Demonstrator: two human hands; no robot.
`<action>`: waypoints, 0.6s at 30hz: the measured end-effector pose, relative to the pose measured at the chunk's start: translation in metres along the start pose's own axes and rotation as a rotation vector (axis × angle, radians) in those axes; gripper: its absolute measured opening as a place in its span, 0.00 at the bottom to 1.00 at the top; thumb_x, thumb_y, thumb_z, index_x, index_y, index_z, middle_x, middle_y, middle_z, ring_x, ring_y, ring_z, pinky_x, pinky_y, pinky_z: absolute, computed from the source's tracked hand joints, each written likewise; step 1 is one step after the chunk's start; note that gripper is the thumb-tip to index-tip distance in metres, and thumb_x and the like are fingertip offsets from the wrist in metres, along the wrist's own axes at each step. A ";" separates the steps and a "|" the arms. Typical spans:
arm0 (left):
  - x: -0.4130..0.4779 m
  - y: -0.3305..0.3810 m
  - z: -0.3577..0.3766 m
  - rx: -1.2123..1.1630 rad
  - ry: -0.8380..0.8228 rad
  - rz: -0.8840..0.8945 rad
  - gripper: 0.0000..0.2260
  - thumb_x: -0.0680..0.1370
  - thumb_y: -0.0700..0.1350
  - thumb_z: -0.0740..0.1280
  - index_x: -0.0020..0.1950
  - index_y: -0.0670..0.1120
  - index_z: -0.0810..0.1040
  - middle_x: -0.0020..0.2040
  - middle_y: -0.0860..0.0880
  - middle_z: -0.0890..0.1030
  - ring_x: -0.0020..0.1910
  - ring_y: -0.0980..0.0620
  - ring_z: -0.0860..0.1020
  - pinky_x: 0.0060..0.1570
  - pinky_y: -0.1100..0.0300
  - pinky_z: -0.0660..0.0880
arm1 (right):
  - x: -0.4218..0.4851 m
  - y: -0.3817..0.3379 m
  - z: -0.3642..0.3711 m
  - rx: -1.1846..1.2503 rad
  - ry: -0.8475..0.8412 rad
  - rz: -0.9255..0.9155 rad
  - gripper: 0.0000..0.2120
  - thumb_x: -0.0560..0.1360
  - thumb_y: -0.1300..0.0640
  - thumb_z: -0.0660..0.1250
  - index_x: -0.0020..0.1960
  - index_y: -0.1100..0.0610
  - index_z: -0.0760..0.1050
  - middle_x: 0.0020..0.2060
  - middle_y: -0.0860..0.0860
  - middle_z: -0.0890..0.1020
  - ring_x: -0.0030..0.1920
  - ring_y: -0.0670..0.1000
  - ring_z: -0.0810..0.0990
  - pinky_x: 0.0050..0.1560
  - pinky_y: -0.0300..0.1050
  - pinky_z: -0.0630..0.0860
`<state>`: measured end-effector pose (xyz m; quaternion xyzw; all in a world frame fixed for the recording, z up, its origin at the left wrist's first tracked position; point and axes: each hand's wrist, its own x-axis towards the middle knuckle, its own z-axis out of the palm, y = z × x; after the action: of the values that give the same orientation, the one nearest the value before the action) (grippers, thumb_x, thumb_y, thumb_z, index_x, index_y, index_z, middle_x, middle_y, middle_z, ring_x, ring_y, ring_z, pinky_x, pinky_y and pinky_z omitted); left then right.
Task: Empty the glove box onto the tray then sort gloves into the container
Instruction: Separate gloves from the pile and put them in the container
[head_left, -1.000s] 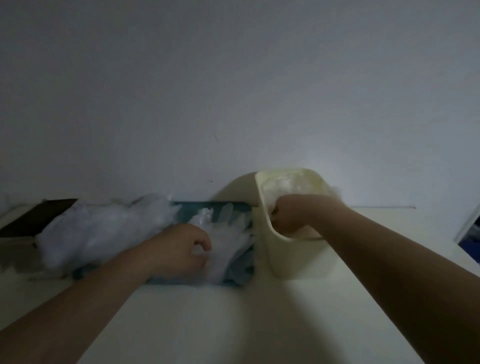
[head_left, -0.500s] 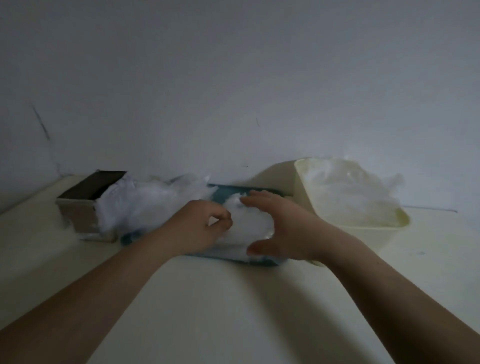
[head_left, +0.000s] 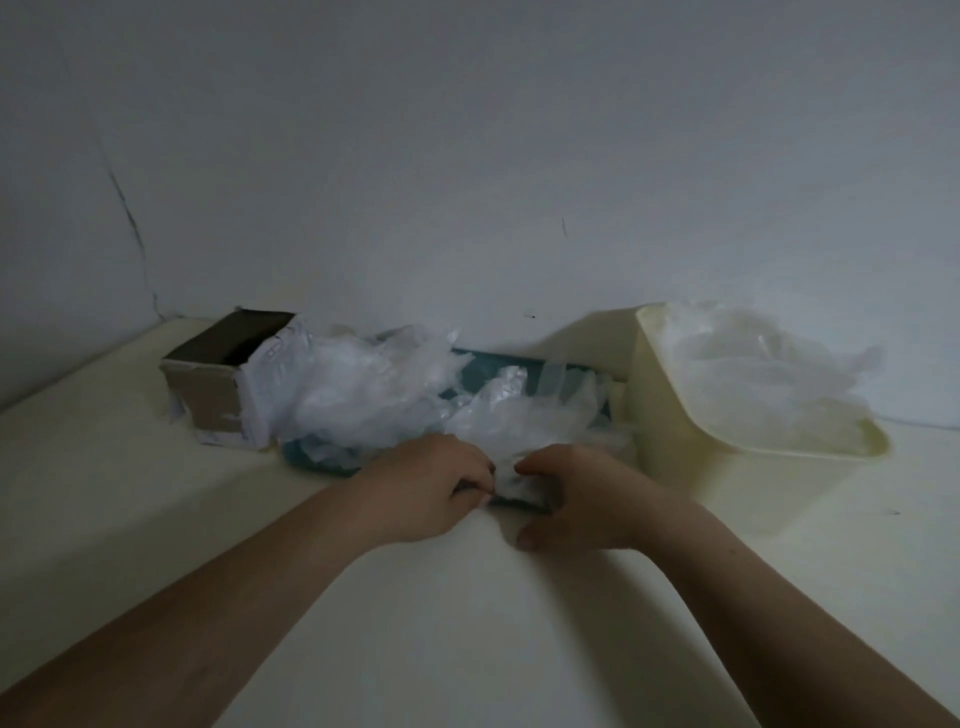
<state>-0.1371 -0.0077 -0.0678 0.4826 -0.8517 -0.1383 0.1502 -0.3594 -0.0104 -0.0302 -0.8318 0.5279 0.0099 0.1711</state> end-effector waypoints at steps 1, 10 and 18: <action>-0.002 0.000 0.000 -0.018 0.027 0.001 0.09 0.80 0.52 0.65 0.49 0.52 0.83 0.46 0.61 0.81 0.46 0.57 0.81 0.49 0.52 0.79 | -0.001 0.000 0.001 0.015 0.010 -0.003 0.41 0.68 0.40 0.79 0.77 0.47 0.69 0.72 0.46 0.74 0.69 0.49 0.75 0.67 0.42 0.71; 0.003 0.012 -0.035 -0.498 0.295 -0.204 0.07 0.70 0.45 0.82 0.39 0.51 0.85 0.41 0.53 0.87 0.44 0.53 0.85 0.54 0.48 0.82 | 0.002 0.005 -0.010 0.520 0.284 -0.109 0.19 0.73 0.40 0.75 0.60 0.47 0.84 0.56 0.39 0.84 0.58 0.37 0.80 0.59 0.35 0.73; 0.026 0.004 -0.053 -0.905 0.429 -0.231 0.12 0.69 0.38 0.82 0.49 0.45 0.86 0.41 0.49 0.85 0.42 0.54 0.82 0.49 0.59 0.81 | 0.027 0.000 -0.023 1.046 0.524 -0.099 0.07 0.79 0.58 0.72 0.46 0.60 0.86 0.39 0.56 0.88 0.42 0.52 0.86 0.53 0.51 0.82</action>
<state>-0.1320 -0.0327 -0.0150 0.4777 -0.5977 -0.4067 0.4991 -0.3511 -0.0409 -0.0138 -0.6351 0.4480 -0.4658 0.4231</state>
